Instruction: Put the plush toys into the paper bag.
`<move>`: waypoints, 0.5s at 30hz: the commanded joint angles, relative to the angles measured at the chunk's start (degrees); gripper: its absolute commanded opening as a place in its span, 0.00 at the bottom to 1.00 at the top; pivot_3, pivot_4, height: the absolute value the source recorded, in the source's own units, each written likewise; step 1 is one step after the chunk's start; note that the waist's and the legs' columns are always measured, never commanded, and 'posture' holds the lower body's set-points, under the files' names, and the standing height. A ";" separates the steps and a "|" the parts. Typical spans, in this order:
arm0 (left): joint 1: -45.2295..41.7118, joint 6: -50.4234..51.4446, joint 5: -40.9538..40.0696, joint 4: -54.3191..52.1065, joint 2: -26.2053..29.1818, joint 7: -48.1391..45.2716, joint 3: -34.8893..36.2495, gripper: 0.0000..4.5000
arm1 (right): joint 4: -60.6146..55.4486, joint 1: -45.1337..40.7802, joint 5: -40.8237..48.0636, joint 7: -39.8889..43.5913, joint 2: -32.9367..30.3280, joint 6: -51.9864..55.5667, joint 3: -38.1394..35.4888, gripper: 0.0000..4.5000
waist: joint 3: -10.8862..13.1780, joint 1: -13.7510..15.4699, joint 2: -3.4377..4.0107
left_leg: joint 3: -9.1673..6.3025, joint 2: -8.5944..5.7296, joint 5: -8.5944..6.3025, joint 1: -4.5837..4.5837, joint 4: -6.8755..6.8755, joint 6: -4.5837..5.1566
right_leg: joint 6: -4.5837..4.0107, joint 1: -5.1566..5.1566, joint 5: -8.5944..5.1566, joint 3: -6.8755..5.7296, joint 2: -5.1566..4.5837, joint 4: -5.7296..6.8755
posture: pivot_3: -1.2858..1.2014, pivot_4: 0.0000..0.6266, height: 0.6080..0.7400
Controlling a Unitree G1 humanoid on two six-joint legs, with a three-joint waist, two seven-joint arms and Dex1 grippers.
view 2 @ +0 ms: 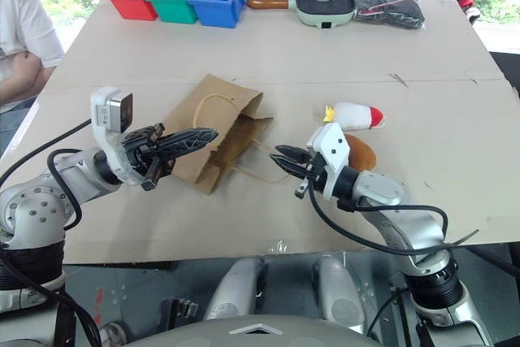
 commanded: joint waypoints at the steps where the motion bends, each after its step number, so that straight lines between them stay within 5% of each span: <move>1: -1.73 1.00 -3.77 -3.61 -1.64 1.61 0.07 0.00 | 11.60 -7.13 -4.61 1.51 5.29 -6.11 3.41 0.02 | 0.01 -0.42 0.01 | 0.03 0.00 0.01 0.02 0.03 -0.01 | 0.00 0.00 0.00 0.04 0.01 0.03 | 0.52 0.24 1.00; 15: -3.33 1.14 -7.73 -5.77 -3.09 6.21 2.35 0.00 | 55.45 -20.39 -17.68 7.32 22.10 -26.01 8.90 0.02 | -0.02 -0.61 -0.03 | -0.04 -0.02 0.01 -0.05 -0.03 -0.03 | -0.01 -0.07 0.00 -0.02 -0.01 0.00 | 0.52 0.24 1.00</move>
